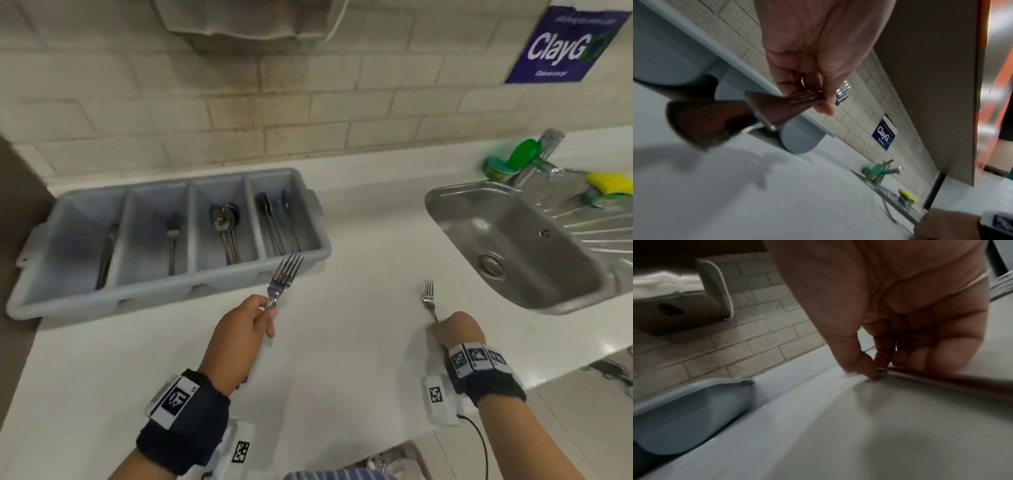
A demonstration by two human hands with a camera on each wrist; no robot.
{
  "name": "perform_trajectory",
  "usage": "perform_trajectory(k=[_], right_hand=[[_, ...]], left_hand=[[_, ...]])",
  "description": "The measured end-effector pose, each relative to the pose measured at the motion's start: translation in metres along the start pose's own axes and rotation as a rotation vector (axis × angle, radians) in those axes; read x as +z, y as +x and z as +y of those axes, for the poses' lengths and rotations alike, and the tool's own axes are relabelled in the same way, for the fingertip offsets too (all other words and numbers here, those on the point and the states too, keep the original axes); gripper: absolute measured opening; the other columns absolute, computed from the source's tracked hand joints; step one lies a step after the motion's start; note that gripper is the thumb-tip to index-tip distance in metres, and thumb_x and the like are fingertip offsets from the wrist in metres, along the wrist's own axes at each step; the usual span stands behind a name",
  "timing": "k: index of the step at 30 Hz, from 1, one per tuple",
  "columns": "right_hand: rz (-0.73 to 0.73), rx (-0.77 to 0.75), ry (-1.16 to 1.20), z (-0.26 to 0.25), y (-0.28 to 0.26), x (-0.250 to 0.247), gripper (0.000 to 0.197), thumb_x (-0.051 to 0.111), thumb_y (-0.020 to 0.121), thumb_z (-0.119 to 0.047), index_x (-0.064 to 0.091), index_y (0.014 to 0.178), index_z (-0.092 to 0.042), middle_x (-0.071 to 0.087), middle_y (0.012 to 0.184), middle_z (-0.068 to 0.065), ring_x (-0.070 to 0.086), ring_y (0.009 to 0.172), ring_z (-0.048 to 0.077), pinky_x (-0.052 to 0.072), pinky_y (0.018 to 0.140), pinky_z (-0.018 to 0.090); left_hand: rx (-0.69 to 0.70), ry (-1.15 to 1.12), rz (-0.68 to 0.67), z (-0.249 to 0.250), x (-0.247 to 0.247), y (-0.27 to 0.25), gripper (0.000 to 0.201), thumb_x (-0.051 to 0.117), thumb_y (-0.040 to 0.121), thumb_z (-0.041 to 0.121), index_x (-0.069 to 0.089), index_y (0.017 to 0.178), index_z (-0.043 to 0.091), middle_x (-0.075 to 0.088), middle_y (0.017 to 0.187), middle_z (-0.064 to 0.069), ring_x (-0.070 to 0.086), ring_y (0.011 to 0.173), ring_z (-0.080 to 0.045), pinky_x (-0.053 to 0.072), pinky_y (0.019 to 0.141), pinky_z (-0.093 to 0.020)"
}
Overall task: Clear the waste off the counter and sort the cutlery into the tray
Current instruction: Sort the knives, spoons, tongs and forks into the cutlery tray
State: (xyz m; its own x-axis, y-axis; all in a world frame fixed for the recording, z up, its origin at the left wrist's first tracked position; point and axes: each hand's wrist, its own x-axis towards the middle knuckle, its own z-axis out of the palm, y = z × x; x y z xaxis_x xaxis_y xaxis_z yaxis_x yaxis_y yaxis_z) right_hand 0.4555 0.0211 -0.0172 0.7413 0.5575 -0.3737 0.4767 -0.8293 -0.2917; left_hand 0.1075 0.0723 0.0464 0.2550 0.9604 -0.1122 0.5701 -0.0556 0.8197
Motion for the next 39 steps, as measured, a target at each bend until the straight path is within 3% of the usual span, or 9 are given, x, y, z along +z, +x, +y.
perform_trajectory(k=[5,11,16,20,24,27,33,36,39], right_hand=[[0.002,-0.212,0.124,-0.021,-0.021,0.012,0.015,0.055,0.083,-0.013,0.060,0.074,-0.002,0.062,0.065,0.012,0.061,0.065,0.027,0.041,0.057,0.028],[-0.069,-0.545,0.472,-0.077,-0.060,0.026,0.004,0.052,0.089,-0.004,0.049,0.091,-0.006,0.054,0.052,0.008,0.047,0.047,0.023,0.034,0.049,0.031],[-0.287,-0.710,0.541,-0.137,-0.079,0.027,0.023,0.053,0.088,-0.005,0.049,0.076,-0.024,0.050,0.045,-0.003,0.039,0.049,0.022,0.033,0.052,0.026],[-0.386,-0.791,0.608,-0.185,-0.096,0.030,0.023,0.053,0.087,-0.005,0.052,0.074,-0.024,0.052,0.050,-0.001,0.041,0.051,0.021,0.036,0.057,0.030],[-0.568,-0.818,0.714,-0.231,-0.120,0.037,0.021,0.048,0.092,0.001,0.051,0.076,-0.014,0.045,0.051,0.002,0.037,0.043,0.012,0.032,0.040,0.018],[-0.711,-0.812,0.768,-0.260,-0.135,0.043,0.020,0.046,0.092,0.004,0.050,0.078,-0.010,0.047,0.041,-0.006,0.036,0.035,0.003,0.026,0.034,0.013],[-0.802,-0.805,0.751,-0.301,-0.146,0.052,0.017,0.046,0.092,0.002,0.050,0.085,-0.013,0.046,0.042,-0.005,0.035,0.036,0.006,0.028,0.036,0.016],[-0.794,-0.779,0.762,-0.320,-0.151,0.055,0.017,0.042,0.093,0.006,0.049,0.096,-0.009,0.048,0.054,0.005,0.039,0.032,0.002,0.032,0.034,0.013],[-0.753,-0.758,0.737,-0.342,-0.153,0.063,0.032,0.035,0.088,0.015,0.049,0.106,-0.008,0.053,0.072,0.008,0.040,0.029,0.001,0.032,0.031,0.012]], left_hand=[[0.017,-0.136,0.124,-0.006,-0.039,0.013,0.010,0.048,0.093,0.026,0.056,0.091,0.021,0.066,0.066,-0.003,0.066,0.073,-0.024,0.052,0.077,-0.039],[-0.057,-0.264,0.320,-0.034,-0.103,0.030,0.010,0.049,0.093,0.018,0.054,0.085,0.020,0.060,0.061,-0.002,0.057,0.045,-0.001,0.050,0.051,-0.018],[-0.120,-0.305,0.449,-0.062,-0.153,0.042,0.019,0.048,0.093,0.014,0.051,0.078,0.025,0.059,0.061,-0.006,0.056,0.042,-0.004,0.050,0.058,-0.029],[-0.191,-0.513,0.526,-0.079,-0.181,0.073,0.016,0.048,0.093,0.010,0.050,0.077,0.013,0.060,0.051,-0.005,0.053,0.032,-0.006,0.048,0.041,-0.024],[-0.294,-0.656,0.551,-0.086,-0.193,0.115,0.020,0.044,0.095,0.008,0.048,0.076,0.012,0.064,0.039,-0.002,0.059,0.031,-0.009,0.050,0.034,-0.017],[-0.338,-0.724,0.547,-0.085,-0.187,0.151,0.025,0.039,0.095,0.001,0.046,0.072,0.009,0.056,0.061,-0.013,0.059,0.048,-0.022,0.051,0.033,-0.018],[-0.460,0.079,0.066,-0.102,-0.148,0.189,0.019,0.059,0.081,-0.005,0.062,0.100,-0.007,0.067,0.106,-0.025,0.066,0.093,-0.036,0.054,0.092,-0.045],[-0.501,0.363,-0.171,-0.099,-0.141,0.186,0.037,0.060,0.084,0.012,0.056,0.117,-0.005,0.063,0.122,-0.020,0.063,0.107,-0.033,0.052,0.090,-0.038],[-0.520,0.331,-0.245,-0.094,-0.142,0.180,0.026,0.058,0.086,0.015,0.062,0.104,-0.002,0.067,0.099,-0.025,0.064,0.096,-0.030,0.052,0.071,-0.034]])
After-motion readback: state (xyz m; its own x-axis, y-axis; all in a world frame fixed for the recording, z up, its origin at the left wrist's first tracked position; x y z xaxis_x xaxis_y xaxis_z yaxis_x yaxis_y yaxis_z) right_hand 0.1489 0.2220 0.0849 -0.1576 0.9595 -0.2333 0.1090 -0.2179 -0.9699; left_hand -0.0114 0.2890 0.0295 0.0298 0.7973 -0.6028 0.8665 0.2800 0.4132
